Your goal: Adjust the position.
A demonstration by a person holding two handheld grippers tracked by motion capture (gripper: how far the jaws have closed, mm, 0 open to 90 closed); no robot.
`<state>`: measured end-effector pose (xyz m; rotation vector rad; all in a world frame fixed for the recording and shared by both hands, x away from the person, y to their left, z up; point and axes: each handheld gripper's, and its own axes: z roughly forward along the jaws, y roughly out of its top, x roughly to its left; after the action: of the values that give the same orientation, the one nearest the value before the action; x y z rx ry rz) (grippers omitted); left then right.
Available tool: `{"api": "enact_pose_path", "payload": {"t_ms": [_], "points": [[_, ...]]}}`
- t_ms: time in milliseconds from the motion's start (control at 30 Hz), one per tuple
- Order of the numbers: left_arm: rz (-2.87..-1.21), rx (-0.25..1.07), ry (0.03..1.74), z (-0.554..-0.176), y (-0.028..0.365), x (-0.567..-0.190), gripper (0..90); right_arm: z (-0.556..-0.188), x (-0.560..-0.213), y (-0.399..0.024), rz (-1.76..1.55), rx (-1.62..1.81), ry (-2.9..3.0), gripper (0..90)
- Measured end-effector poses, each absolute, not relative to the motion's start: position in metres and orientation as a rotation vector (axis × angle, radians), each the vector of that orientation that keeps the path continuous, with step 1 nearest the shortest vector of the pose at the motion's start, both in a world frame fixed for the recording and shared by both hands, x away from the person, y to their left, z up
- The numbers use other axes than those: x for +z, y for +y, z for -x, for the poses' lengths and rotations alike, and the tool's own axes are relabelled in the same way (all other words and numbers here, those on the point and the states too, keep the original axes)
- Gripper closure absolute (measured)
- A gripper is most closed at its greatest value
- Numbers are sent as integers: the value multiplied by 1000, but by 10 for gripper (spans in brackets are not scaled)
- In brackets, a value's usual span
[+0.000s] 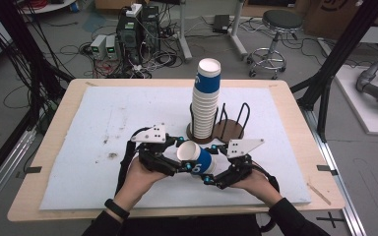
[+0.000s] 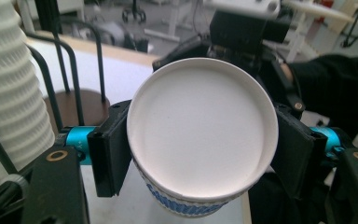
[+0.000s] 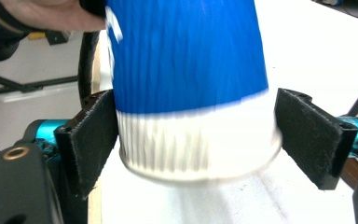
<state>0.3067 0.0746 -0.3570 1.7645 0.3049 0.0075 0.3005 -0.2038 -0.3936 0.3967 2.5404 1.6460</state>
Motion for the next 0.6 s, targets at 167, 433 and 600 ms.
{"api": "enact_pose_path", "payload": {"t_ms": [167,433,600], "points": [[-1698,-15,318,-308,76,-360,299,-300,-392,-203,-400,1689,2500,154],[-1810,-27,304,-307,72,-356,287,-301,-392,-203,-330,1609,2556,197],[-1977,-39,267,-305,65,-352,271,-299,-386,-199,-243,1462,2642,201]]}}
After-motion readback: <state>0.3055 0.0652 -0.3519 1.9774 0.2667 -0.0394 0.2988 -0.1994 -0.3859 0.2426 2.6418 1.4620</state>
